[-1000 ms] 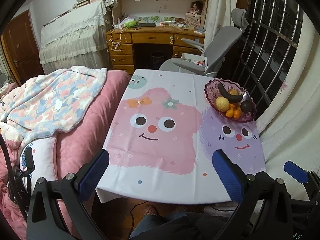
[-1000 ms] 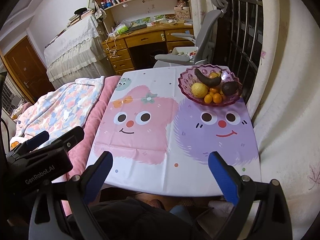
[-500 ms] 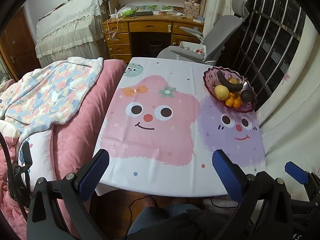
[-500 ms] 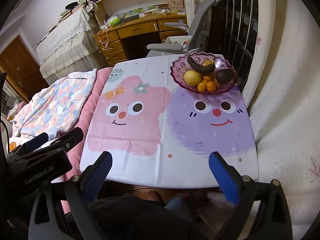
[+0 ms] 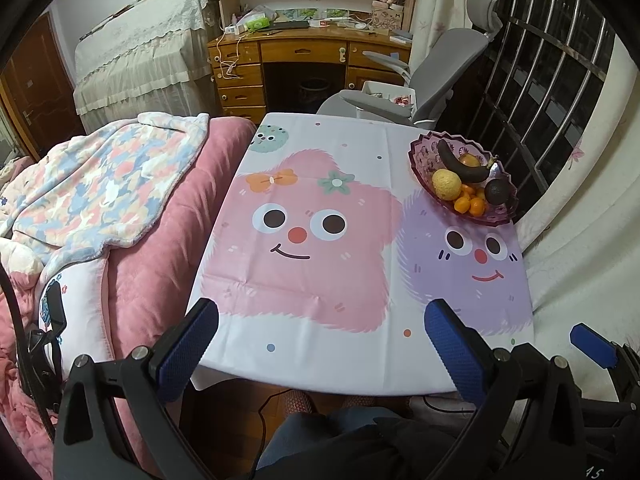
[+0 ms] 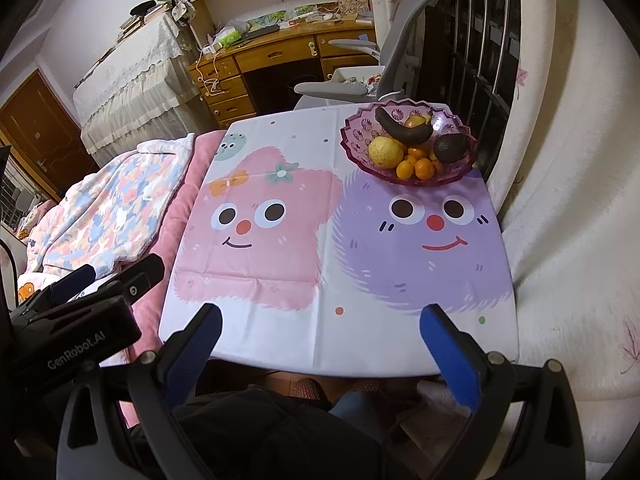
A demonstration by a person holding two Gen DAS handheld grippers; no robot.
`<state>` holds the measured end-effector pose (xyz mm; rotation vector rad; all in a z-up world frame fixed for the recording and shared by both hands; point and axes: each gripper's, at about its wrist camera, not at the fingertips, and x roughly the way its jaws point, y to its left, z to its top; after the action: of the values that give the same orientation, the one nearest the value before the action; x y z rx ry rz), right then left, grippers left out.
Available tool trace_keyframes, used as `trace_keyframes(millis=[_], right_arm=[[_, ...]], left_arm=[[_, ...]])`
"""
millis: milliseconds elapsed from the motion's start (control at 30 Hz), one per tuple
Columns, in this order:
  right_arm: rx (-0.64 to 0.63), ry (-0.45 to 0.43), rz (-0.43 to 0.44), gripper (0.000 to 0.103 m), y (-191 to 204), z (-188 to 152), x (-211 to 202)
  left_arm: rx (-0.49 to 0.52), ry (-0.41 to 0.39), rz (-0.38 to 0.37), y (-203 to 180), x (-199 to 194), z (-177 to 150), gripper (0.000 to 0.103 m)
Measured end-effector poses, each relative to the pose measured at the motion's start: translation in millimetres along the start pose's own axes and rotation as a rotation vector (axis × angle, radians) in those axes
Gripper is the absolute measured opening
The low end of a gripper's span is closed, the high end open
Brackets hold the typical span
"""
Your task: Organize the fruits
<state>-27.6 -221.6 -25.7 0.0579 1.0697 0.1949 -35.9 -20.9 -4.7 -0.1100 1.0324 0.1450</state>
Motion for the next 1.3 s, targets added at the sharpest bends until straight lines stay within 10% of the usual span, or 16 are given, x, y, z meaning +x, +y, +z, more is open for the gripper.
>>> trace_keyframes(millis=[1300], right_arm=[[-0.002, 0.017, -0.002, 0.101, -12.7, -0.6, 4.5]], left_arm=[[-0.017, 0.01, 0.047, -11.3, -2.0, -3.7, 0.102]])
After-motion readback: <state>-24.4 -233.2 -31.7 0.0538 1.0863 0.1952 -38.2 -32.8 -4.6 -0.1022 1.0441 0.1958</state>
